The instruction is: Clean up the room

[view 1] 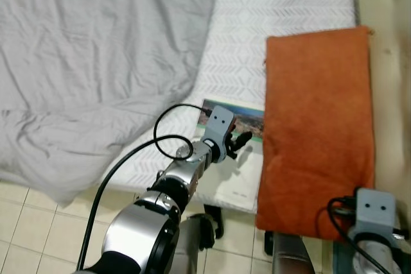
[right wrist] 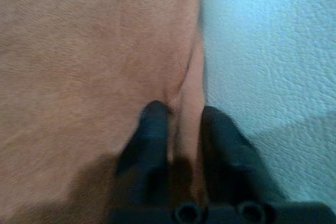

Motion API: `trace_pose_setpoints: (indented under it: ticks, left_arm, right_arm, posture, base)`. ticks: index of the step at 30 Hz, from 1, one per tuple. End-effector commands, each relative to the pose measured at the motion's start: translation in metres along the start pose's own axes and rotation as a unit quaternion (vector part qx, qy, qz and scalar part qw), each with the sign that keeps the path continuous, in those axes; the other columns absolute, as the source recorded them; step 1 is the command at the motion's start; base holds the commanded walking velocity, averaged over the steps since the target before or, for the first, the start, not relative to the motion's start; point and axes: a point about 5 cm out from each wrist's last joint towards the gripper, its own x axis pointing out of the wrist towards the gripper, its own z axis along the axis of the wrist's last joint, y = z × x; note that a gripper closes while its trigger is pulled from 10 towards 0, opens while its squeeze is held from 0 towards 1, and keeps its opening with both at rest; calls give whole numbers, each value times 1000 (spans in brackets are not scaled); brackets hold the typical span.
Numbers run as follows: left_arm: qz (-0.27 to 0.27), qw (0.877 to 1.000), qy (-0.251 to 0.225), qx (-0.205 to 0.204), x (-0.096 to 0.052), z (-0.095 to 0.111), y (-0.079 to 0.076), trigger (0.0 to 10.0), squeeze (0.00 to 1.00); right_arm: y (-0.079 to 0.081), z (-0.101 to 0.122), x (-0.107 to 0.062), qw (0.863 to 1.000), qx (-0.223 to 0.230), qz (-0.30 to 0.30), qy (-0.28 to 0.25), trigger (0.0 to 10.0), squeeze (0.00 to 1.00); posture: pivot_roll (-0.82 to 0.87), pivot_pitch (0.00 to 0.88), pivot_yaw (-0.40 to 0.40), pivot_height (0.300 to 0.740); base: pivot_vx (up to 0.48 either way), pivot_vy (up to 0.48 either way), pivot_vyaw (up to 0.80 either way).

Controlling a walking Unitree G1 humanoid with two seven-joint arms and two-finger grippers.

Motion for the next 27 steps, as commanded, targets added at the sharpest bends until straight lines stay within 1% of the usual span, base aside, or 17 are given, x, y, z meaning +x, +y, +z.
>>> trace_pose_setpoints:
  ticks: [1, 6, 7, 8, 10, 11, 13, 15, 16, 17, 18, 19, 20, 21, 22, 25, 27]
  left_arm:
    - [-36, 998, 11, -43, 7, -18, -36, 10000, 1000]
    - [-25, 999, -9, -44, 7, -9, -28, 10000, 1000]
    - [-11, 999, -42, -33, 6, 6, -16, 10000, 1000]
    - [-11, 999, -42, -33, 6, 6, -16, 10000, 1000]
    - [6, 996, -83, -22, 0, 20, 1, 10000, 1000]
    - [6, 996, -83, -22, 0, 20, 1, 10000, 1000]
    - [20, 993, -119, -7, -12, 26, 21, 10000, 1000]
    - [23, 992, -128, 0, -17, 27, 28, 10000, 1000]
    - [43, 990, -136, 14, -38, 17, 48, 10000, 1000]
    - [54, 989, -133, 23, -48, 10, 56, 10000, 1000]
    - [54, 989, -133, 23, -48, 10, 56, 10000, 1000]
    - [63, 989, -127, 32, -58, 2, 63, 10000, 1000]
    - [78, 990, -110, 48, -85, -17, 73, 10000, 1000]
    - [78, 990, -110, 48, -85, -17, 73, 10000, 1000]
    - [87, 990, -96, 60, -105, -30, 76, 10000, 1000]
    - [99, 990, -76, 64, -125, -45, 76, 10000, 1000]
    - [104, 990, -70, 66, -132, -50, 75, 10000, 1000]
  right_arm:
    - [-34, -34, -9, 993, -31, -82, 79, 10000, 1000]
    - [-30, -33, -13, 994, -30, -73, 80, 10000, 1000]
    - [-24, -33, -17, 994, -23, -65, 83, 10000, 1000]
    - [-24, -33, -17, 994, -23, -65, 83, 10000, 1000]
    - [-20, -34, -18, 994, -6, -62, 91, 10000, 1000]
    - [-20, -34, -18, 994, -6, -62, 91, 10000, 1000]
    - [-18, -26, -15, 995, 8, -64, 70, 10000, 1000]
    - [-17, -21, -13, 996, 13, -67, 57, 10000, 1000]
    - [-18, -4, -10, 997, 24, -74, 10, 10000, 1000]
    - [-19, 1, -9, 997, 26, -77, -3, 10000, 1000]
    - [-19, 1, -9, 997, 26, -77, -3, 10000, 1000]
    - [-19, 5, -9, 996, 25, -80, -13, 10000, 1000]
    - [-19, 13, -10, 996, 14, -83, -35, 10000, 1000]
    - [-19, 13, -10, 996, 14, -83, -35, 10000, 1000]
    - [-20, 21, -10, 995, 3, -86, -56, 10000, 1000]
    - [-22, 31, -6, 992, -17, -88, -88, 10000, 1000]
    - [-23, 34, -4, 991, -26, -88, -100, 10000, 1000]
  posture:
    - [-292, 528, 158, 740]
    - [-292, 527, 156, 740]
    - [-281, 525, 158, 740]
    - [-281, 525, 158, 740]
    - [-272, 522, 159, 740]
    - [-272, 522, 159, 740]
    - [-256, 518, 163, 740]
    - [-253, 517, 164, 740]
    - [-235, 504, 164, 740]
    - [-227, 498, 164, 740]
    - [-227, 498, 164, 740]
    - [-221, 491, 162, 740]
    - [-206, 469, 155, 740]
    - [-206, 469, 155, 740]
    - [-199, 453, 150, 740]
    - [-182, 411, 138, 740]
    - [-181, 401, 136, 740]
  base:
    - [0, 0, 0]
    - [0, 0, 0]
    - [0, 0, 0]
    - [0, 0, 0]
    - [0, 0, 0]
    - [0, 0, 0]
    - [0, 0, 0]
    - [0, 0, 0]
    - [0, 0, 0]
    - [0, 0, 0]
    - [0, 0, 0]
    - [0, 0, 0]
    - [0, 0, 0]
    - [0, 0, 0]
    - [0, 0, 0]
    - [0, 0, 0]
    - [0, 0, 0]
